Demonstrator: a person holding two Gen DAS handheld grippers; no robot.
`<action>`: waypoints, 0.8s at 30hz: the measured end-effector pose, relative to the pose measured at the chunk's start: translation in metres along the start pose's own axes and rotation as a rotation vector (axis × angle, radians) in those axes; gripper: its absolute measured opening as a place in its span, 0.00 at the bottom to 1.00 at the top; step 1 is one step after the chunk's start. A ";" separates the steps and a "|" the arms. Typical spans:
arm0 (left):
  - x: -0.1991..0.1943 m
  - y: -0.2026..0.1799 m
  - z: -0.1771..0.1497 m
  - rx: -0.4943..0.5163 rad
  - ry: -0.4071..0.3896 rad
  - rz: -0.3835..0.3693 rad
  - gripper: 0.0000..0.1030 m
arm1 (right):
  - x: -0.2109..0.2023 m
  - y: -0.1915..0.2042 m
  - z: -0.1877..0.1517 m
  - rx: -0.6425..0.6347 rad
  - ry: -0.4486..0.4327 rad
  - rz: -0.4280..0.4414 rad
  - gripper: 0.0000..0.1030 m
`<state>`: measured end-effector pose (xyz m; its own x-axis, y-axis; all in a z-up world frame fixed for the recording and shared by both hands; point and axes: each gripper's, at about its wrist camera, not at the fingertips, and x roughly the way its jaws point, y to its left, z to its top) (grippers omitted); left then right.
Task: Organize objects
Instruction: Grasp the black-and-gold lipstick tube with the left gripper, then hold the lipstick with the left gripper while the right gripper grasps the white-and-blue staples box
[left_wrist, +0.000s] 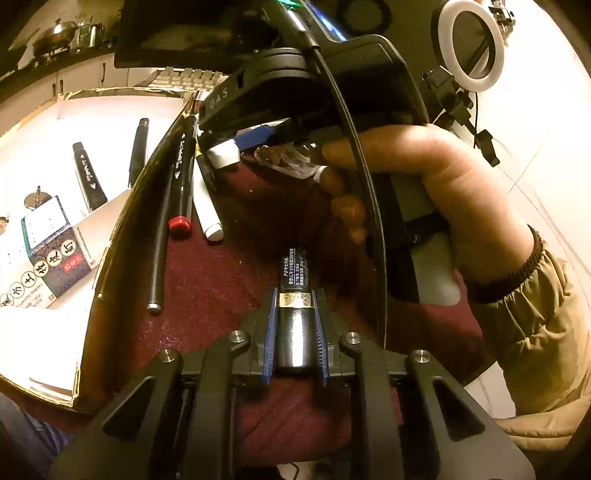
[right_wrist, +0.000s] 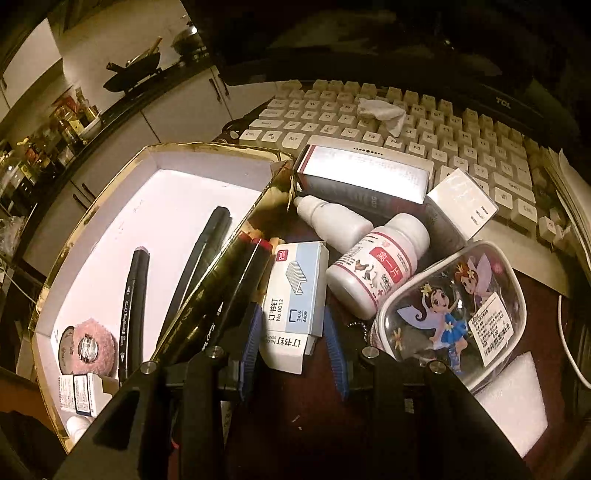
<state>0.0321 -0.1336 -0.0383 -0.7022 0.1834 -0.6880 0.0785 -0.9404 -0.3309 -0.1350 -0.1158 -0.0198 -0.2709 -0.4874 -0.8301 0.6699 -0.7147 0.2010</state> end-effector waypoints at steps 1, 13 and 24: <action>0.000 -0.001 -0.001 0.003 0.000 0.005 0.16 | -0.002 0.000 -0.002 -0.005 -0.013 -0.006 0.26; 0.003 -0.006 -0.001 0.029 0.006 0.037 0.17 | -0.062 -0.012 -0.060 -0.052 -0.088 0.013 0.02; 0.004 -0.005 0.001 0.028 0.006 0.022 0.17 | -0.087 -0.025 -0.098 -0.033 -0.099 0.009 0.02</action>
<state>0.0279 -0.1281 -0.0383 -0.6963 0.1641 -0.6988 0.0745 -0.9518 -0.2977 -0.0609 -0.0067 -0.0036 -0.3305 -0.5426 -0.7723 0.6948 -0.6936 0.1900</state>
